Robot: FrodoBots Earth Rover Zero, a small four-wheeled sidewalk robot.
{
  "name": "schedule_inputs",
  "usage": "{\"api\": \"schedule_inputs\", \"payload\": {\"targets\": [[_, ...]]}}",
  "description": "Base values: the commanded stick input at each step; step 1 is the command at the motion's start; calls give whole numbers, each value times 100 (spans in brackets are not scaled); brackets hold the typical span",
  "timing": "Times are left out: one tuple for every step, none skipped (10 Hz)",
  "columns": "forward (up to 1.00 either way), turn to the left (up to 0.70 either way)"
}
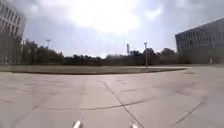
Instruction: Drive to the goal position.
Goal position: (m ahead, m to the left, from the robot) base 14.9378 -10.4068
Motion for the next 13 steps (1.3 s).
{"api": "schedule_inputs", "payload": {"targets": [[0,-70],[0,-70],[0,-70],[0,-70],[0,-70],[0,-70],[0,-70],[0,-70],[0,-70],[0,-70],[0,-61],[0,-36],[0,-19]]}}
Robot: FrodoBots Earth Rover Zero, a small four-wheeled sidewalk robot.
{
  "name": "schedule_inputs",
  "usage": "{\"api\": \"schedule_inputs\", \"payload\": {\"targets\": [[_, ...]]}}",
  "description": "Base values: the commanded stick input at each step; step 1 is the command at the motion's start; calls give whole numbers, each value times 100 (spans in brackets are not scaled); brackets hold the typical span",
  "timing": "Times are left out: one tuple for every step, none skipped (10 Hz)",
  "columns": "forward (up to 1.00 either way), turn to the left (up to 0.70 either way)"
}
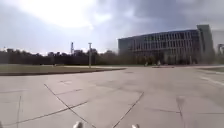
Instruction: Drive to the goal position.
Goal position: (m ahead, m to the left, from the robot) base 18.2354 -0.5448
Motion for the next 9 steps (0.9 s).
{"api": "schedule_inputs", "payload": {"targets": [[0,0],[2,0],[11,-1],[52,-1],[70,-1],[70,-1],[70,-1],[70,-1],[70,-1]]}}
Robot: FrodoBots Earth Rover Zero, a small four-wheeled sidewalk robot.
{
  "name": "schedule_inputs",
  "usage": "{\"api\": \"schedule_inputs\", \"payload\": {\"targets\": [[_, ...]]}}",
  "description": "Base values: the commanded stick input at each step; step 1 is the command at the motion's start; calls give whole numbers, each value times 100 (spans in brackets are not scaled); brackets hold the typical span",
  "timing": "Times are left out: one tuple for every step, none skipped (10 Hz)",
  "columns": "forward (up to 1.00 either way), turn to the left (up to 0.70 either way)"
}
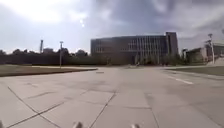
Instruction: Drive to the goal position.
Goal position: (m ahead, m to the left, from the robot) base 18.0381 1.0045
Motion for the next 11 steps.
{"api": "schedule_inputs", "payload": {"targets": [[70,-1],[70,-1],[70,-1],[70,-1],[70,-1],[70,-1],[70,-1],[70,-1],[70,-1],[70,-1],[70,-36]]}}
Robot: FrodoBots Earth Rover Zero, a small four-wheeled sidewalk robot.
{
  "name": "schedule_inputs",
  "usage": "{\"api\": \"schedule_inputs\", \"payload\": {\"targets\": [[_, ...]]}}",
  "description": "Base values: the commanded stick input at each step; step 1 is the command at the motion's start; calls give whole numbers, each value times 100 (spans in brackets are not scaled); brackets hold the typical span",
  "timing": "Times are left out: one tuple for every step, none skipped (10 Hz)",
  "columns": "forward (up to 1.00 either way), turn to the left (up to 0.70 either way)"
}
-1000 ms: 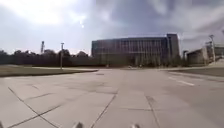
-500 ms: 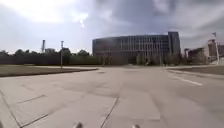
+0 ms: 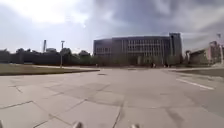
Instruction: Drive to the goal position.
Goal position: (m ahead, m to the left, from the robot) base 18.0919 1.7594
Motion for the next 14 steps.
{"api": "schedule_inputs", "payload": {"targets": [[70,-19],[70,-1],[70,-1],[70,-1],[70,-1],[70,-1],[65,-1],[44,-1],[19,0],[0,0],[0,0],[0,0],[0,0],[0,0]]}}
